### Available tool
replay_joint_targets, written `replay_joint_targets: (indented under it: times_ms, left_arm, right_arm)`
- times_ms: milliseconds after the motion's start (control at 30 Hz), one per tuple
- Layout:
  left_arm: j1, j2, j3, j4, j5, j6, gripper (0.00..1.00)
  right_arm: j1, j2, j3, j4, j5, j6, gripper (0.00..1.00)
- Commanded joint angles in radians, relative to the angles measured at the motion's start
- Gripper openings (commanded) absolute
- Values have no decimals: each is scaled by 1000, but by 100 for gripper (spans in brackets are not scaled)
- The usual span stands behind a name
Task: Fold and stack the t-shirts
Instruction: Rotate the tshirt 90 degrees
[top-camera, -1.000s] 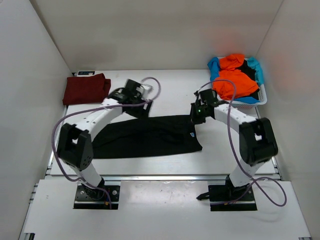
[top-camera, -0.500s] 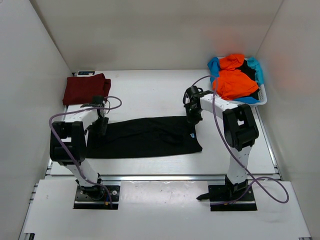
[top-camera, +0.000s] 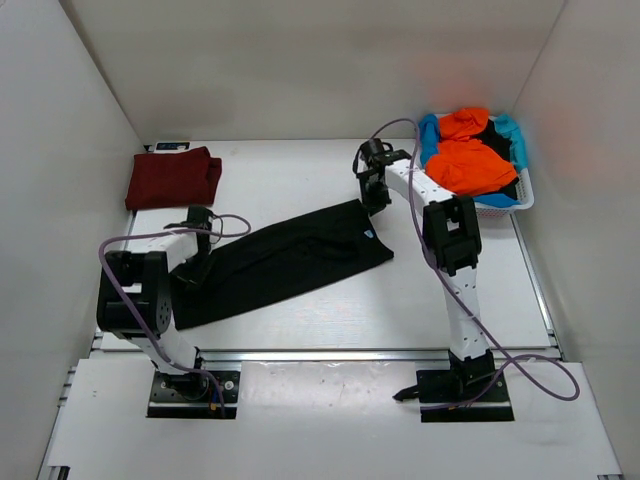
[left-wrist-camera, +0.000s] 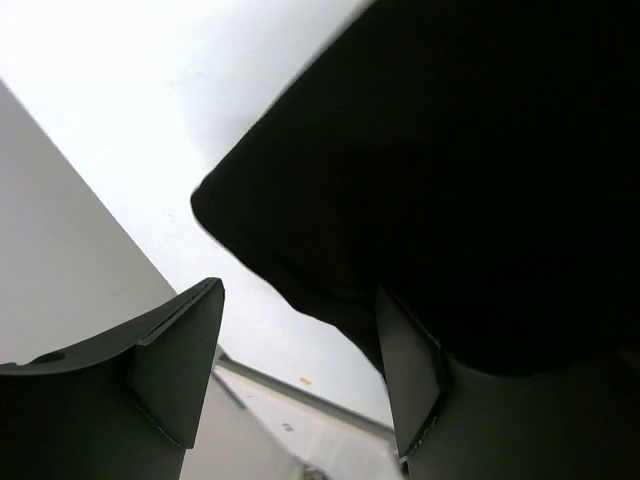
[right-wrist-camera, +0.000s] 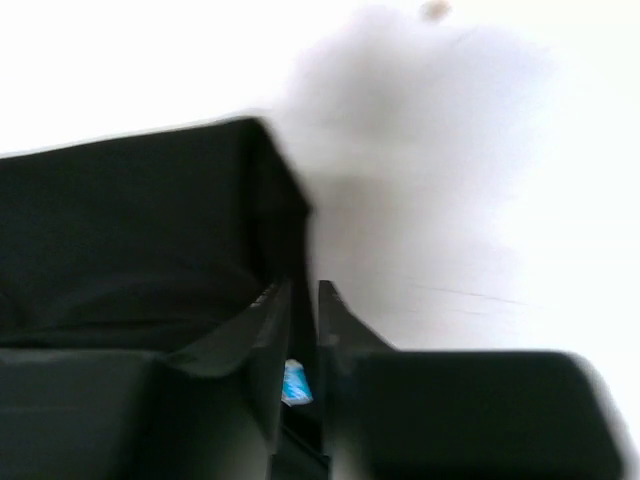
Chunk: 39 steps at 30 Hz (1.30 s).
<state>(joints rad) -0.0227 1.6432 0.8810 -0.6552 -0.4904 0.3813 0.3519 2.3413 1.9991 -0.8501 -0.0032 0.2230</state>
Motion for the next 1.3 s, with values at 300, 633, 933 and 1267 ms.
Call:
replay_joint_targets:
  times_ms: [300, 633, 933, 1267]
  left_arm:
    - [-115, -59, -65, -37, 133, 159, 70]
    - [-174, -95, -39, -132, 247, 151, 70]
    - [-218, -115, -22, -167, 250, 140, 71]
    - [-345, -66, 53, -257, 366, 96, 68]
  right_arm:
    - [-76, -419, -351, 80, -58, -65, 7]
    - [16, -525, -678, 210, -113, 41, 0]
    - [-31, -355, -616, 270, -101, 24, 0]
    - [-74, -50, -147, 131, -41, 3, 0]
